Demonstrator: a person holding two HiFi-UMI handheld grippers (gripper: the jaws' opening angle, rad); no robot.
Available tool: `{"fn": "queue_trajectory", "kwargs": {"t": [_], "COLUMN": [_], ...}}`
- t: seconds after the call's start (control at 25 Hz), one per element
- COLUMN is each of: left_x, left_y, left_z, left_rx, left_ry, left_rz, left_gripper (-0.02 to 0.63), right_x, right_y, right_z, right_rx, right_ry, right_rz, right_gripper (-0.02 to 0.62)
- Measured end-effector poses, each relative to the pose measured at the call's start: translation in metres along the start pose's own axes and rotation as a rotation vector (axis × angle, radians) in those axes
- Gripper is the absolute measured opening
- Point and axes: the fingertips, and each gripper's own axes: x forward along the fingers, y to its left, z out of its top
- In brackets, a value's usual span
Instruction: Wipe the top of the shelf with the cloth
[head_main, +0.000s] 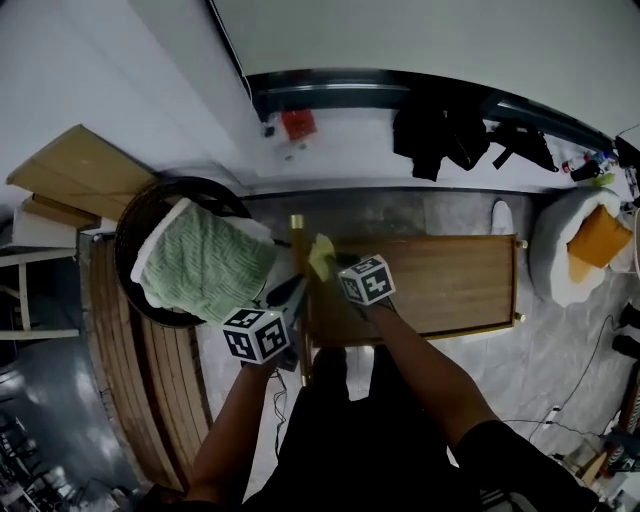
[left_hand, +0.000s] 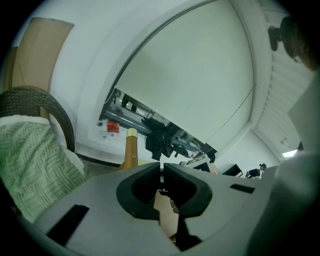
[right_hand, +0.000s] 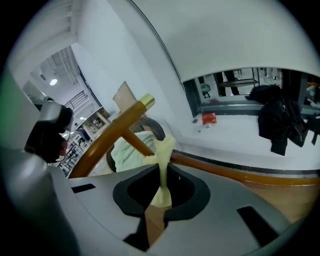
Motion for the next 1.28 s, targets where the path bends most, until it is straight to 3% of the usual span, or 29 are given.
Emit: {"fn": "queue_trajectory", "kwargs": {"t": [0.24,0.44,0.68,1.28], "left_x": [0.021,0.033,0.053,0.123], "left_y": [-0.001,-0.015,-0.032,-0.089], "left_z": [-0.004,-0.009,-0.024,-0.063], "left_rx": [0.008,-0.003,0.016,-0.016], "left_ry": [0.049,0.073,0.128,0.213], "left_rz": [0.091,0.11,0.103,0.053], "left_gripper": [0.012,0.012,0.012,0.012], "right_x": [0.025,0.027,0.008,-0.061], "right_y": [-0.013,-0.022,-0.045,-0.126], "right_z": [-0.014,-0.017,-0.022,-0.053], "right_rx": [0.002,0.004,-0.017,0.065], "right_ry": [0.079,0.094,0.096,0.089], "right_rz": [-0.027,-0.061,-0.09,-0.132], "right_gripper": [0.046,0.046,0.046,0.046]}}
